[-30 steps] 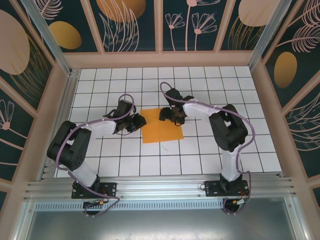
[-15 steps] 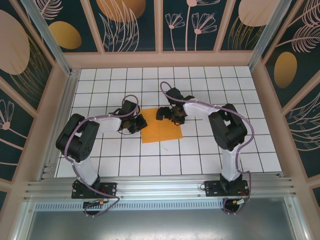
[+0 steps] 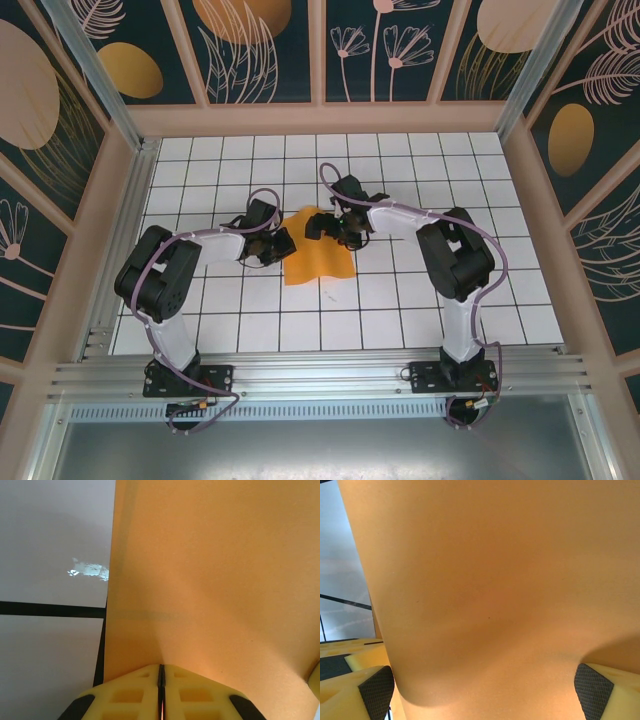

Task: Fold a paper plane with a square sheet of paper (pick it up from the middle)
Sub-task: Fold the square sheet of paper in half at the center of the table.

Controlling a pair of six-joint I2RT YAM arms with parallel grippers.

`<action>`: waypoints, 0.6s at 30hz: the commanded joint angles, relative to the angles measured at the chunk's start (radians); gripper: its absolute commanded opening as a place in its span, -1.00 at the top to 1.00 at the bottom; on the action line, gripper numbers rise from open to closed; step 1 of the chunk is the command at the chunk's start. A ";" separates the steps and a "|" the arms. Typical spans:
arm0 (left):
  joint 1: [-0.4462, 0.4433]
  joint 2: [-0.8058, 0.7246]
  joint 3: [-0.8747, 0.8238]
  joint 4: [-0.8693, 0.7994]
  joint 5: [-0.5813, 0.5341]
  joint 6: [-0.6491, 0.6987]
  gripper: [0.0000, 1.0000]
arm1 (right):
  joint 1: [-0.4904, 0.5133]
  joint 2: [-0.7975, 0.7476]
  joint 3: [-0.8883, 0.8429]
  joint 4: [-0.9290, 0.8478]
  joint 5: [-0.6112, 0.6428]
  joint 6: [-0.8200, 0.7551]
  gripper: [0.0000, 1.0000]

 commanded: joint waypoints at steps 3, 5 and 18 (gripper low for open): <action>-0.005 0.048 0.003 0.008 0.027 0.014 0.78 | 0.024 -0.011 -0.006 0.000 -0.018 -0.047 -0.91; -0.005 0.056 0.012 0.014 0.032 0.014 0.79 | 0.034 -0.013 -0.006 0.003 -0.026 -0.062 -0.91; -0.005 0.059 0.006 0.084 0.088 -0.015 0.83 | 0.043 -0.038 -0.028 0.045 -0.045 -0.055 -0.45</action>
